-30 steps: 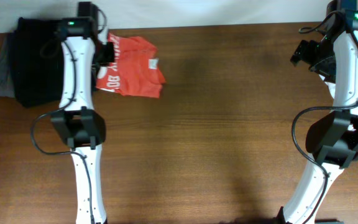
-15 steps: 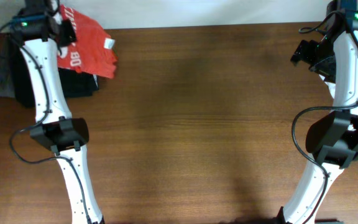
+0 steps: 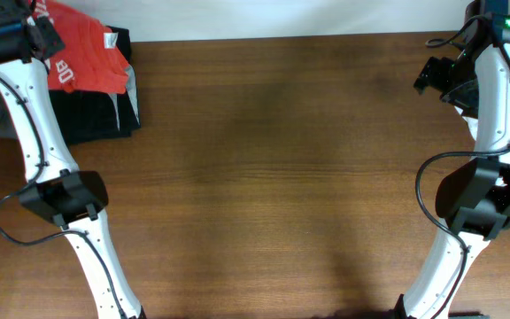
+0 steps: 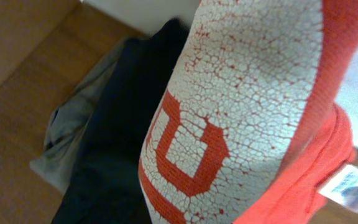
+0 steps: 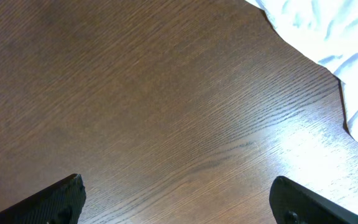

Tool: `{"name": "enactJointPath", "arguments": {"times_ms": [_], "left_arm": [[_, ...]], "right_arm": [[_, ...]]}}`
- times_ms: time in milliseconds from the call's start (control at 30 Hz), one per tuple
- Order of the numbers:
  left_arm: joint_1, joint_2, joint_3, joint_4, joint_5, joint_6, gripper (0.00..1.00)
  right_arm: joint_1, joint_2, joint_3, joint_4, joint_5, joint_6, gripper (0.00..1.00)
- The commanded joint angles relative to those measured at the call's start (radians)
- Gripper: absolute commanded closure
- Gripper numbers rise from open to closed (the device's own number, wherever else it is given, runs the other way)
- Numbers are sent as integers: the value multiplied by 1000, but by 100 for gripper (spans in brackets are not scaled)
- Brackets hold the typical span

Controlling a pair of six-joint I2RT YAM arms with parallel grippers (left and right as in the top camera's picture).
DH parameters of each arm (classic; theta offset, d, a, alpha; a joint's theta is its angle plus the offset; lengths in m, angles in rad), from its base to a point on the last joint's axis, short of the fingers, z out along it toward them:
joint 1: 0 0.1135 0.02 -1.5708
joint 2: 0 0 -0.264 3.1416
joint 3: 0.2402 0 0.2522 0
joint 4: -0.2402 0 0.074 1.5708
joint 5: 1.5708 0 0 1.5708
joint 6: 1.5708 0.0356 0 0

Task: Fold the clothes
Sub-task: 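Release the red shirt on the black garment stack with the left gripper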

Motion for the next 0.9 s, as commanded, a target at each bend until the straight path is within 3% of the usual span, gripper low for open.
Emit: {"name": "enactJointPath", "arguments": {"times_ms": [0,67,100,133,167,233,333,500,733,867], "left_arm": [[64,-34,-95,24,-34,16,95],[81,-33,-157,42,-34,16,89],[93,-33,-189,55,-34,16,75],[117,-33,-250,93,-34,16,51],[131,-33,-278,107,-33,16,38],[147,-33,-298,115,-29,16,1],[140,-60,-297,100,-18,16,1],[100,-167,-297,111,135,16,1],[91,-329,-297,-161,519,-10,1],[79,-432,-297,-329,540,21,1]], "right_arm": [[3,-12,6,0,2,6,2],[3,-12,6,0,2,6,2],[3,-12,6,0,2,6,2],[3,-12,6,0,2,6,2],[3,-12,6,0,2,6,2],[3,-12,5,0,2,6,2],[3,-12,6,0,2,6,2],[3,-12,6,0,2,6,1],[3,-12,5,0,2,6,2],[3,-12,5,0,2,6,2]]}}
